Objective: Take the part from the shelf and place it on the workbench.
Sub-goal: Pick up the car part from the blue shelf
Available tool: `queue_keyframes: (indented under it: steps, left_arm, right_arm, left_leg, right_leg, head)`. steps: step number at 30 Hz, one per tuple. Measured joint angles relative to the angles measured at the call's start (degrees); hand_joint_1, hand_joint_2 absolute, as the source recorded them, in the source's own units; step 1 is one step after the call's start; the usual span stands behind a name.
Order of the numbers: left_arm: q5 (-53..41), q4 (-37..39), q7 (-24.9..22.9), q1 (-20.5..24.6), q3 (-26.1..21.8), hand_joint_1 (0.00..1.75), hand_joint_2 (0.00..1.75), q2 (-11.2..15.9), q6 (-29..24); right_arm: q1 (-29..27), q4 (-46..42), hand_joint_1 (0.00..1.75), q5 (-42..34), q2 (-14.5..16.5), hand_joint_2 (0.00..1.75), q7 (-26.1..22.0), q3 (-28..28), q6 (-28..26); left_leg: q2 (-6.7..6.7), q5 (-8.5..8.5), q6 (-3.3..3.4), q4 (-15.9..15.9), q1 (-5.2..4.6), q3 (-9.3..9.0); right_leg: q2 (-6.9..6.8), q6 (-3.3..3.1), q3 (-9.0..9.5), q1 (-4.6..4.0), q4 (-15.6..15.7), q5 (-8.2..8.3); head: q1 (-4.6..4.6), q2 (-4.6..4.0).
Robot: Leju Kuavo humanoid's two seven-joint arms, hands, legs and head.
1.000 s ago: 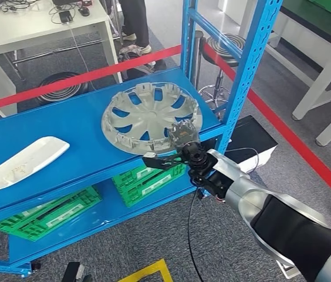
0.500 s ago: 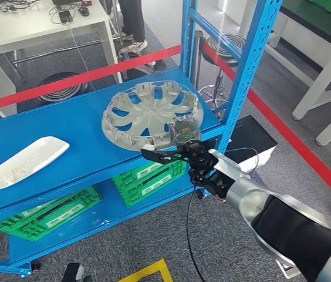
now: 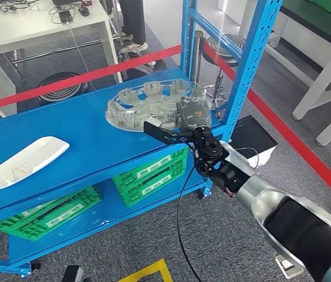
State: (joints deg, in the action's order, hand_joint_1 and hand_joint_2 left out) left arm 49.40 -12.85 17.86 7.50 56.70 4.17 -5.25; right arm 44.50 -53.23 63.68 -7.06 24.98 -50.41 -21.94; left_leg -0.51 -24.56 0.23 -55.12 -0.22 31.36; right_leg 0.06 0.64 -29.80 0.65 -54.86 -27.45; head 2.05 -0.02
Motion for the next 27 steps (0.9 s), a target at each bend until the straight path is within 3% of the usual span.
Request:
queue_keyframes:
  steps: [15, 27]
  left_arm:
    - [-0.1, 0.0, 0.5, 0.0, 0.0, 0.00, 0.00, -0.1, -0.6]
    - [-0.2, 0.0, 0.7, 0.2, 0.0, 0.00, 0.00, -0.3, -0.8]
  right_arm:
    - [-2.2, -21.0, 1.75, -7.7, -8.2, 1.75, 0.8, 10.7, -3.0]
    - [-3.1, -27.8, 1.75, -9.5, -10.6, 1.75, 0.3, 13.3, -3.2]
  left_leg:
    - [0.00, 0.00, 0.00, 0.0, 0.00, 0.03]
    - [0.01, 0.00, 0.00, 0.0, 0.00, 0.06]
  right_leg:
    - [0.01, 0.00, -0.02, 0.00, 0.0, 0.00]
    - [0.00, 0.01, -0.03, 0.00, 0.0, 0.00]
  head:
    - [0.00, 0.00]
    - [-0.01, 0.02]
